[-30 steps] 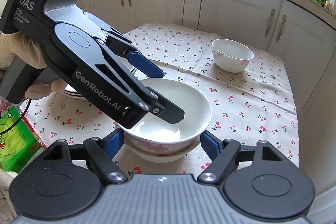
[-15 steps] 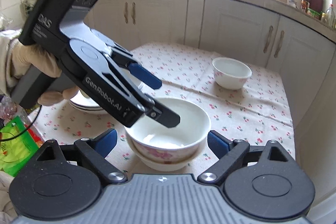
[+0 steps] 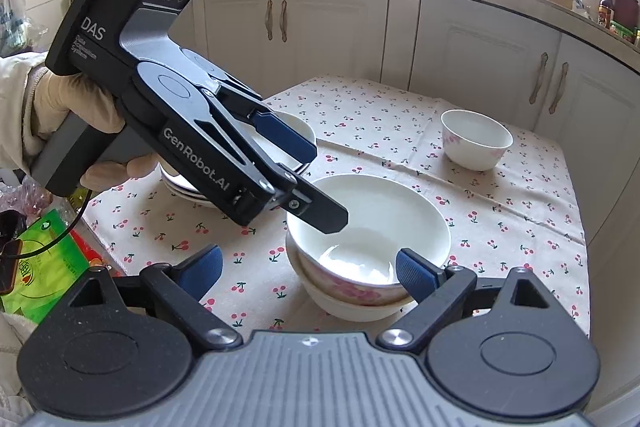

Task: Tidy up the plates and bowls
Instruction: 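Set the nested bowls on the cloth and open the left gripper, then withdraw the left gripper while the right gripper moves to the nested bowls' rim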

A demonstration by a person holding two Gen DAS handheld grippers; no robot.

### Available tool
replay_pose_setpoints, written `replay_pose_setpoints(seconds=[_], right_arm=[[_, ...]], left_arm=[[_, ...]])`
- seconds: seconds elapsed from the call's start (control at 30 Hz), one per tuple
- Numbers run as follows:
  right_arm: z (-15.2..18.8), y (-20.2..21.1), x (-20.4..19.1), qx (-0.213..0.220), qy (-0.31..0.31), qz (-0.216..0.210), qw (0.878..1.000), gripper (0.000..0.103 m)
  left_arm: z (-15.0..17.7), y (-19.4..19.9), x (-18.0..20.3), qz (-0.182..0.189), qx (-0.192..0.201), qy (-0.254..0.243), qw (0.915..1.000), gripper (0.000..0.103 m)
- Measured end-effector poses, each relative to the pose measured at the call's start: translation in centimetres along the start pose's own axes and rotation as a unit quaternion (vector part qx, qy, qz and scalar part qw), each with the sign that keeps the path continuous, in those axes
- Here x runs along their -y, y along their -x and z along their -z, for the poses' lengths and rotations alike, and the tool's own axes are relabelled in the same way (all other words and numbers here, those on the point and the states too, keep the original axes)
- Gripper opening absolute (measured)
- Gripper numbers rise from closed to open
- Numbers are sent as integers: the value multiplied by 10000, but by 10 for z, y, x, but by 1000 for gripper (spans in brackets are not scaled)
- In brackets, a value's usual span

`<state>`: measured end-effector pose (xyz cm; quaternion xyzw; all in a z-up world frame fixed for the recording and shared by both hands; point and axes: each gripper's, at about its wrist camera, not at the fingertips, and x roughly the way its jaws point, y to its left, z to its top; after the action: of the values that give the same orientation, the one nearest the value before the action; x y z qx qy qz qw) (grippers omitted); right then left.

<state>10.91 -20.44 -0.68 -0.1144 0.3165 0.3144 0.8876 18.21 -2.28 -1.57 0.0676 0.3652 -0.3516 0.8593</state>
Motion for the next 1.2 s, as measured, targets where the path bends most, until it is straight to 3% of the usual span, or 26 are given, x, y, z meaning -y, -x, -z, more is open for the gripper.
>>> replay_pose_setpoints(seconds=[0.2,0.27,0.33,0.57,1.0,1.2], right_arm=[[-1,3,1,-29,-73,22,10000,97],[-3,6,5,4,-114,75,9999,103],[-7,11,12,89,-171,130,9997,103],[-28,10,53,136,-420,509,9977,103],[-85,-38,161,-289,-757,753,9939,103],[-108,-85,214,-679,-1324,436,9879,103]], left_arm=[[-4,9,-5,-4,172,10,9999,91],[-8,13,-8,-7,278,-3,9996,94],[-14,16,-13,-38,365,45,9993,99],[-38,10,-33,-273,607,174,9976,100],[-89,-74,-67,-750,560,271,9952,100],[-99,-109,-75,-1026,419,88,9938,100]])
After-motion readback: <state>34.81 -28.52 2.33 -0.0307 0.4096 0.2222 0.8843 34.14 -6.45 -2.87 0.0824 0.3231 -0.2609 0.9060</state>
